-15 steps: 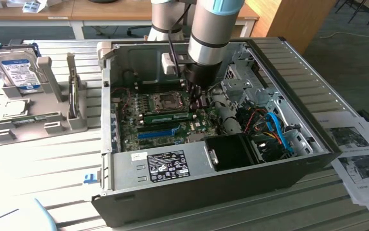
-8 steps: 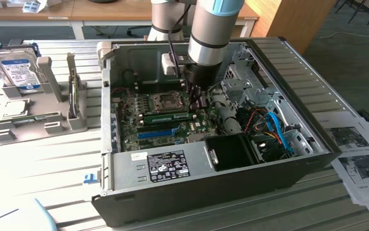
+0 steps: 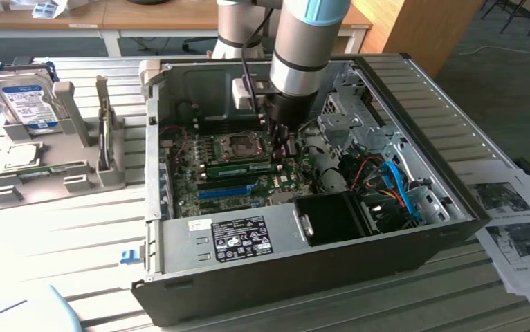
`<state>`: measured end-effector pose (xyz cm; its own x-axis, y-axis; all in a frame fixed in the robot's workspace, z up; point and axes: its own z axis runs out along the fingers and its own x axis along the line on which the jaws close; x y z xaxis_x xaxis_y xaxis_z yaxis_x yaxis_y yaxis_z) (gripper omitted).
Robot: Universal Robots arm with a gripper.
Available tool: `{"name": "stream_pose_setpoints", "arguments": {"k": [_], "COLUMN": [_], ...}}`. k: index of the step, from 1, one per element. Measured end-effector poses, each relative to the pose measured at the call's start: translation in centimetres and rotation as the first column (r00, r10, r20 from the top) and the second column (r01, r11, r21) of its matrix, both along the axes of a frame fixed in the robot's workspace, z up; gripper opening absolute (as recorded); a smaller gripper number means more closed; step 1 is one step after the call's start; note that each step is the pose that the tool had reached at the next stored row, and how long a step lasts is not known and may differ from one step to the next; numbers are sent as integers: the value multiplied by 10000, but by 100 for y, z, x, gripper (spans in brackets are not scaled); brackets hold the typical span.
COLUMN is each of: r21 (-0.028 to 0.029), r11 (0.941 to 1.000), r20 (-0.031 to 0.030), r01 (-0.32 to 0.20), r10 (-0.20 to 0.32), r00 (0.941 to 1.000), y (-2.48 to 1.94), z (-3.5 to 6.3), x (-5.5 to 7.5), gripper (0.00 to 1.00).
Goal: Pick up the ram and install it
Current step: 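Press down the ram until it locks into place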
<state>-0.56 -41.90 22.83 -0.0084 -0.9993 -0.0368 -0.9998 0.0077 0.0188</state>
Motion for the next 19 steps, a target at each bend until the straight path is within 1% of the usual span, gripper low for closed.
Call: {"name": "stream_pose_setpoints", "arguments": {"k": [9, 19], "r21": [1, 1], "r11": [10000, 10000], "r20": [0, 0], "r01": [1, 1], "r10": [-1, -1], "r00": [10000, 10000], "y": [1, 22], "z": [-13, -13], "x": [0, 0], "gripper": [10, 10]}}
